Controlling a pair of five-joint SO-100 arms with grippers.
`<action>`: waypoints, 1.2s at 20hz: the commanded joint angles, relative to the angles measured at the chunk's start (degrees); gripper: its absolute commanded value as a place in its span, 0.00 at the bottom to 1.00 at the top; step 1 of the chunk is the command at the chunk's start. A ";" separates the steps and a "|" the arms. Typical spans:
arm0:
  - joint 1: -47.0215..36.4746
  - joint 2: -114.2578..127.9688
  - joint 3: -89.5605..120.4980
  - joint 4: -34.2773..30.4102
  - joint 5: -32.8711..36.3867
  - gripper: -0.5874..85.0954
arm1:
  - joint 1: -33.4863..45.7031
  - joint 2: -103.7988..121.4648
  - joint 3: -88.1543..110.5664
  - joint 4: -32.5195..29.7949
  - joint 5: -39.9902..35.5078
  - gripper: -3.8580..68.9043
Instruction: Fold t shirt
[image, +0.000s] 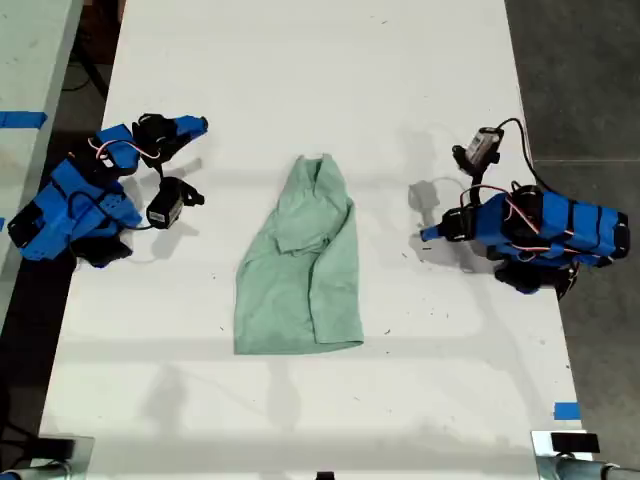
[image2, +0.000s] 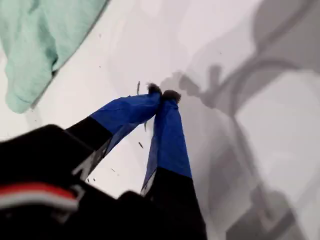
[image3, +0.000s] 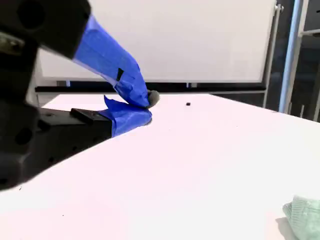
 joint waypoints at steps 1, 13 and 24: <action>0.35 0.44 1.93 0.44 0.88 0.00 | 4.13 2.72 1.67 -2.11 -1.85 0.07; 8.44 0.44 2.02 5.54 17.58 0.00 | 8.17 2.99 2.72 2.02 0.35 0.07; 10.81 0.44 2.02 5.54 19.69 0.00 | 5.89 2.99 2.81 2.55 3.52 0.07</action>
